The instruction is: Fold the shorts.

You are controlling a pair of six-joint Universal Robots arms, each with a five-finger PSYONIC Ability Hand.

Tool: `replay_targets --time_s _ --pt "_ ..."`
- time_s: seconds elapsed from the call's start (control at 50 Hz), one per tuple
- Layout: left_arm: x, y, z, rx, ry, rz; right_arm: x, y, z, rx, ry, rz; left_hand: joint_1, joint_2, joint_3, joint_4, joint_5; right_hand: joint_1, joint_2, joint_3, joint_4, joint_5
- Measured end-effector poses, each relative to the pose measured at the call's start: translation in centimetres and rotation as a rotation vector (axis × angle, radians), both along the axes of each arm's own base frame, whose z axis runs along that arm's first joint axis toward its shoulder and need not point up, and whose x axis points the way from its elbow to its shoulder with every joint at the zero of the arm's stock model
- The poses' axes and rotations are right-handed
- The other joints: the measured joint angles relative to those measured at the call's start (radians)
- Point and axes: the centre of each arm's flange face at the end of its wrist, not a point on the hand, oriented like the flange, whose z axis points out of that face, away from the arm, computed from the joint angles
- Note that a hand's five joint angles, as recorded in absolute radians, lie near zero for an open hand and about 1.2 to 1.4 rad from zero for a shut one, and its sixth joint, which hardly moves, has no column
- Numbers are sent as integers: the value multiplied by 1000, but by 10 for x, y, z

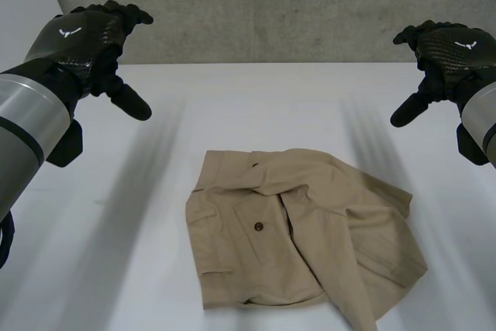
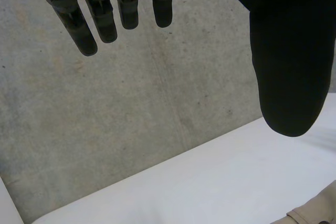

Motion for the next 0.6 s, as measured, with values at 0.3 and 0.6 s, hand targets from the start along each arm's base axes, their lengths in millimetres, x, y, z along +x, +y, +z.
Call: replay_targets --time_s 0.3,0.6 --pt "-7 18 -37 96 -92 -66 2 1 -4 -12 61 21 0 0 0 0 0 0 0 0 0 0" --pt "-31 109 -123 283 -477 -459 4 1 -11 -4 111 32 124 147 128 144 142 0 0 0 0 0"
